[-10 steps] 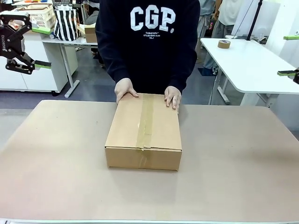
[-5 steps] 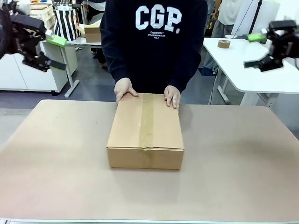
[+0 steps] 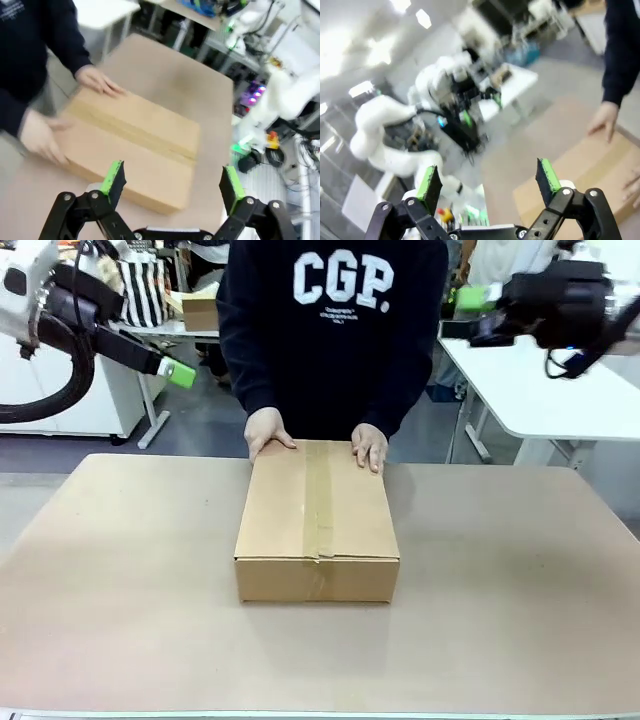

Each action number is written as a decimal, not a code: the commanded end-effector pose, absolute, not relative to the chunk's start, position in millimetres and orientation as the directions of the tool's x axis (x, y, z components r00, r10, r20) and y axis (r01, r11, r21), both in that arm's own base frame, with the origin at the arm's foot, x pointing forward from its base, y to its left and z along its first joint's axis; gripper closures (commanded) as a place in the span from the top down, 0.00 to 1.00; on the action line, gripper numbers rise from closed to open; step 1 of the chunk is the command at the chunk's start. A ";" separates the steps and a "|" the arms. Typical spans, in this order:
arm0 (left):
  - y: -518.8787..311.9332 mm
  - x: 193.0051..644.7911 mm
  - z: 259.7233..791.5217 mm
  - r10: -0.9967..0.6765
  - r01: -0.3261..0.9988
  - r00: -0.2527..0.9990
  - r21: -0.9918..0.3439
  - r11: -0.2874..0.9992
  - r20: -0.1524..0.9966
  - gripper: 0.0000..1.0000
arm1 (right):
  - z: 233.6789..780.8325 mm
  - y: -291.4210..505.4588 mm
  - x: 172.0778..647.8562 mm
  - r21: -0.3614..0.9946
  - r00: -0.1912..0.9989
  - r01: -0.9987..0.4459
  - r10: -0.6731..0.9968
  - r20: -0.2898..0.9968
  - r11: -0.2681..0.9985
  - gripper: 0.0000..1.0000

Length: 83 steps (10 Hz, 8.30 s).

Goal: Pack the gift set into the box.
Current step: Press and hold the closed box until the human finishes sealing it.

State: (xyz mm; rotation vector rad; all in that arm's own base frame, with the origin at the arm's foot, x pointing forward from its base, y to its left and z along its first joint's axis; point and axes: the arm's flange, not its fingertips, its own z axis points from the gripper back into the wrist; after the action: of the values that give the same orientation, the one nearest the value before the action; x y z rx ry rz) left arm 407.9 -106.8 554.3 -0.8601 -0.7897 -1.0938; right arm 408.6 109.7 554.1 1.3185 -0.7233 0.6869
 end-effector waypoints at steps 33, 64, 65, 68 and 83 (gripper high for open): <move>-212.2 422.8 311.9 -0.429 0.996 -0.045 0.010 -0.084 0.902 1.00 | 306.2 221.2 447.7 0.058 0.093 -0.995 0.554 0.827 0.080 1.00; -214.4 422.7 319.7 -0.431 0.996 -0.037 0.001 -0.085 0.902 1.00 | 322.2 220.5 443.6 0.068 0.079 -0.997 0.510 0.857 0.040 1.00; -214.4 422.7 319.7 -0.431 0.996 -0.037 0.001 -0.085 0.902 1.00 | 322.2 220.5 443.6 0.068 0.079 -0.997 0.510 0.857 0.040 1.00; -214.4 422.7 319.7 -0.431 0.996 -0.037 0.001 -0.085 0.902 1.00 | 322.2 220.5 443.6 0.068 0.079 -0.997 0.510 0.857 0.040 1.00; -214.4 422.7 319.7 -0.431 0.996 -0.037 0.001 -0.085 0.902 1.00 | 322.2 220.5 443.6 0.068 0.079 -0.997 0.510 0.857 0.040 1.00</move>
State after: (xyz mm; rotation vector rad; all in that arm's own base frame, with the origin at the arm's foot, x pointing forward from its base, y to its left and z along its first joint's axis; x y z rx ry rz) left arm 423.6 -215.0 321.3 -0.9217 -0.8466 -1.4603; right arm 443.8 220.3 324.2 0.8327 -0.7698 1.3452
